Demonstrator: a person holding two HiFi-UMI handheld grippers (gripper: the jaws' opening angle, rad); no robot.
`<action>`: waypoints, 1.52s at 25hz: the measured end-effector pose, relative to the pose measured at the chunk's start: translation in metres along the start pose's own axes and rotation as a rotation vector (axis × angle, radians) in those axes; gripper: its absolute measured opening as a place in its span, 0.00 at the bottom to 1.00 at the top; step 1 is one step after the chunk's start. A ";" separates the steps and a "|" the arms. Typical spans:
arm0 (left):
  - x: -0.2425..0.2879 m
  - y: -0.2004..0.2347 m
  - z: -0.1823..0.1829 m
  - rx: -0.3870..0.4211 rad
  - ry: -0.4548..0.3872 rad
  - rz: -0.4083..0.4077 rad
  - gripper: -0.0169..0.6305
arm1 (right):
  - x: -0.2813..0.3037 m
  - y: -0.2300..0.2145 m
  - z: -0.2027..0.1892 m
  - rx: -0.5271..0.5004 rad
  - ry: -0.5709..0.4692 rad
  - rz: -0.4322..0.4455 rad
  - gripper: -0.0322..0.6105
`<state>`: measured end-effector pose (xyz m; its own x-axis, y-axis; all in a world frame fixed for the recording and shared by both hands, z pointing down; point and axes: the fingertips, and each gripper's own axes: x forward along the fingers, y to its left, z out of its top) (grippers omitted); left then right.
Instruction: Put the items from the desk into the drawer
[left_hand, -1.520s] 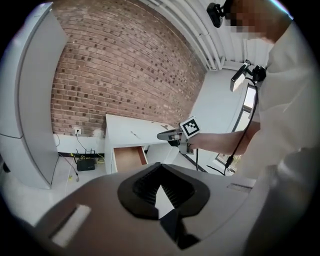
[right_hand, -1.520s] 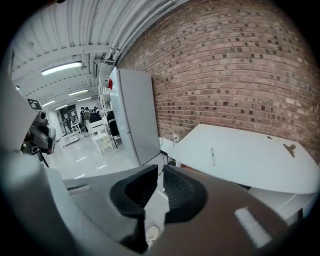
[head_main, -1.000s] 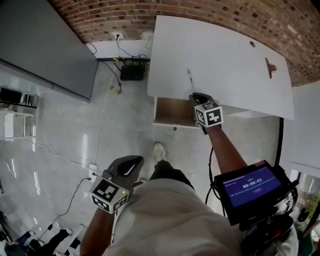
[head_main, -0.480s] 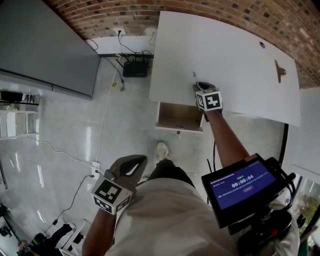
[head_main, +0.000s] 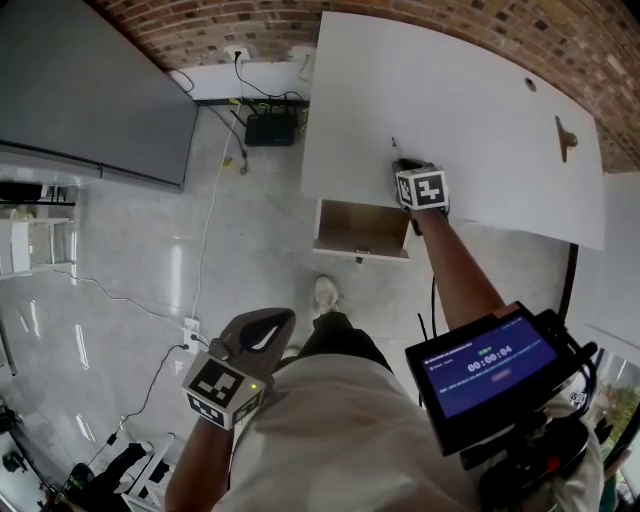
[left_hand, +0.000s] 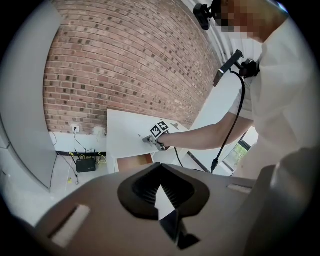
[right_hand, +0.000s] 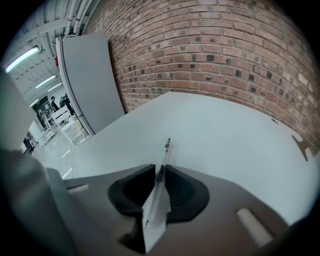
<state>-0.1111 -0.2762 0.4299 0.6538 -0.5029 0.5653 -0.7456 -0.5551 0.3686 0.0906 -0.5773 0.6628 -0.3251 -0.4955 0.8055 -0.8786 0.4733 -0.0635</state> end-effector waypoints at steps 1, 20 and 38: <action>-0.001 0.000 0.001 0.004 -0.002 -0.001 0.04 | -0.001 0.000 0.000 0.014 -0.001 0.002 0.15; -0.042 -0.027 -0.049 0.039 -0.019 -0.053 0.04 | -0.072 0.078 -0.060 0.183 -0.128 0.038 0.12; -0.062 -0.054 -0.079 0.002 0.034 -0.088 0.04 | -0.052 0.106 -0.163 0.353 -0.017 0.044 0.12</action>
<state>-0.1217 -0.1622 0.4333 0.7118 -0.4297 0.5556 -0.6855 -0.5973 0.4163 0.0716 -0.3828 0.7104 -0.3685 -0.4940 0.7876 -0.9294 0.2150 -0.3000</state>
